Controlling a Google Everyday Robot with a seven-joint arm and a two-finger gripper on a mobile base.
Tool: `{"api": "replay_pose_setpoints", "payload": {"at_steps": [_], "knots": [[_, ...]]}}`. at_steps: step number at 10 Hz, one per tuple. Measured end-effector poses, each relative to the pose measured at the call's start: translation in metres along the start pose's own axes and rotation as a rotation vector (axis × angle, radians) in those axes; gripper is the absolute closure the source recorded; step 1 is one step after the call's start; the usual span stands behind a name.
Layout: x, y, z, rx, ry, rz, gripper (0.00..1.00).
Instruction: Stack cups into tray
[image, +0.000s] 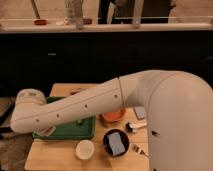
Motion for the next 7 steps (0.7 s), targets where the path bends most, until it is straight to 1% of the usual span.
{"api": "replay_pose_setpoints", "payload": {"at_steps": [3,7], "knots": [[0.014,-0.011,0.015,-0.052,0.008,-0.006,1.0],[0.035,-0.016,0.037,-0.104,0.0,0.011,1.0]]}}
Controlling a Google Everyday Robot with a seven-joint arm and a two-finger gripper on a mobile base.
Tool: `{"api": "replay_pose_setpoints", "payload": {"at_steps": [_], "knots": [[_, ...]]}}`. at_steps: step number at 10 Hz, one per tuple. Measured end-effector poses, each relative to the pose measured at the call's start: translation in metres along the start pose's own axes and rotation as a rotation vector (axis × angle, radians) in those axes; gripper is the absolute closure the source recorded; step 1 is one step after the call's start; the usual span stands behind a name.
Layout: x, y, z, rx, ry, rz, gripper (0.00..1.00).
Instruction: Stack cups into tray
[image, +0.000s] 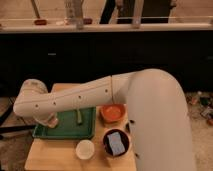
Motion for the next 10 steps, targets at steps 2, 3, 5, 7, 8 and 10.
{"api": "replay_pose_setpoints", "payload": {"at_steps": [2,3,5,7,8,10], "knots": [[0.005,0.001,0.012,-0.018,-0.015,0.008,1.0],[0.006,0.001,0.017,-0.023,-0.022,0.009,1.0],[0.011,0.003,0.025,-0.034,-0.033,0.016,1.0],[0.017,0.003,0.029,-0.042,-0.039,0.024,1.0],[0.022,0.002,0.03,-0.043,-0.043,0.031,1.0],[0.032,0.001,0.032,-0.033,-0.062,0.05,1.0]]}}
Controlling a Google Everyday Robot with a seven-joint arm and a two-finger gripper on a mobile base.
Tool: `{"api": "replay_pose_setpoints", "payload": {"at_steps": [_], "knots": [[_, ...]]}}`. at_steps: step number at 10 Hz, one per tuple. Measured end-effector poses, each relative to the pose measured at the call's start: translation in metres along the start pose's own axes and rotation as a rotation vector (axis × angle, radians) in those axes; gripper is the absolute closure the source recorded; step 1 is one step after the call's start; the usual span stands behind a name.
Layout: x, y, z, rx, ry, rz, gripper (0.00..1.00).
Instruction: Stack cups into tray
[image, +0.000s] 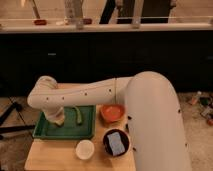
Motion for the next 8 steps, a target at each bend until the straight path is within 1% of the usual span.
{"api": "replay_pose_setpoints", "payload": {"at_steps": [4,5,8], "knots": [[0.013,-0.002,0.0,0.054,-0.076,0.031,1.0],[0.015,-0.002,0.001,0.059,-0.087,0.034,1.0],[0.014,-0.002,0.007,0.052,-0.109,0.038,1.0]]}}
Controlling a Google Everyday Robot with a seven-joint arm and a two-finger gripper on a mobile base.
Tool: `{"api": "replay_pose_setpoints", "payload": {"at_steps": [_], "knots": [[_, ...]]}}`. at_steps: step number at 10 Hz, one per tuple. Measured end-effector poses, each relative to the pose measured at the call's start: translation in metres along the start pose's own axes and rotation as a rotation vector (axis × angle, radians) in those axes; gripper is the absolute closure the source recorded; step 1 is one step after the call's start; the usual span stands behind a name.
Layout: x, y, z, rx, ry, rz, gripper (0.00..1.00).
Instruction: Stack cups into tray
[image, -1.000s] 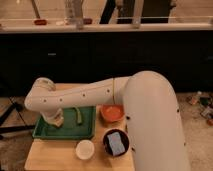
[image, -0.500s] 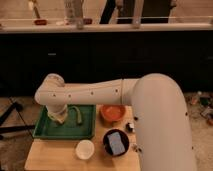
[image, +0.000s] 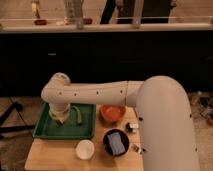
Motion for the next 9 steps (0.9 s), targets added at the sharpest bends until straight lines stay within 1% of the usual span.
{"api": "replay_pose_setpoints", "payload": {"at_steps": [4,9], "knots": [[0.004,0.001,0.01,-0.01,-0.015,0.012,1.0],[0.012,0.001,0.012,-0.018,-0.008,0.025,1.0]]}}
